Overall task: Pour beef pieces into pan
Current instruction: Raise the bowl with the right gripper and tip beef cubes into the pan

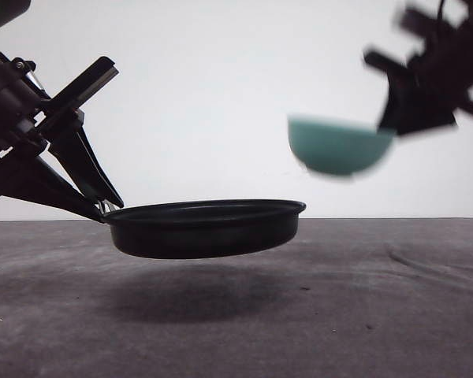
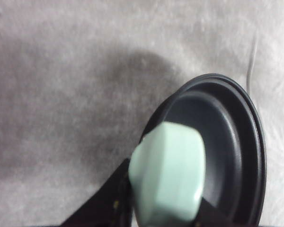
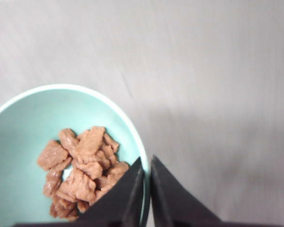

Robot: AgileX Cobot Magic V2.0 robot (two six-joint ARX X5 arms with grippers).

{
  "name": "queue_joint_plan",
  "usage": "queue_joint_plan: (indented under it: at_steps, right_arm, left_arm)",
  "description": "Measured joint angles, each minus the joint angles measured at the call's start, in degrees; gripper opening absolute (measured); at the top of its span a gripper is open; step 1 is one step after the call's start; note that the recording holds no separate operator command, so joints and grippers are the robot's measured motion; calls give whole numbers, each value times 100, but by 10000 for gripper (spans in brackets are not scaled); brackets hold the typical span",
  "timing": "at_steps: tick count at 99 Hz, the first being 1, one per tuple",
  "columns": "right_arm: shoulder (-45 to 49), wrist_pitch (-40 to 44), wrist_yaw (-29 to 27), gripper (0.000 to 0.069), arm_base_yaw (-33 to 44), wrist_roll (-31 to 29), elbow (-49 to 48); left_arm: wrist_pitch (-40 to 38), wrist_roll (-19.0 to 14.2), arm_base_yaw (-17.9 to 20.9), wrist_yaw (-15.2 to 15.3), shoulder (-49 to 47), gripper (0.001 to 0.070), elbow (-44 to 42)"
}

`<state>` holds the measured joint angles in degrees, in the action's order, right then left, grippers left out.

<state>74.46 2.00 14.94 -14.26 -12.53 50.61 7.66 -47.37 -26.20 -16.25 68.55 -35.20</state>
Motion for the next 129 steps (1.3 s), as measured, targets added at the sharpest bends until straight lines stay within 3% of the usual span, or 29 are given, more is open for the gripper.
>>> queue_joint_plan:
  at_steps: [11,31,48,62,104,129]
  right_arm:
    - [-369,-389,-706,14,-544,61,0]
    - [-649,-962,-2743,14,-1923,691,0]
    - [-566,-1001,-3298,14,-2769,1300,0]
    - [-520,-1165,-4089,14,-3213,2020,0]
    - [-520,-2116,-4771,14,-3609,5322,0]
    - [-520,-2806,-4181,14,-3598,6999,0]
  left_arm:
    - [9,11,-50,-2,0,45,-94]
    - [415,146,-87,-2,2,45,-551]
    - [831,348,-94,-2,2,45,-1078]
    - [1211,457,-94,-7,2,45,-1397]
    - [1530,481,-94,-111,2,45,-1718]
    - [1617,470,-94,-188,2,45,-1718]
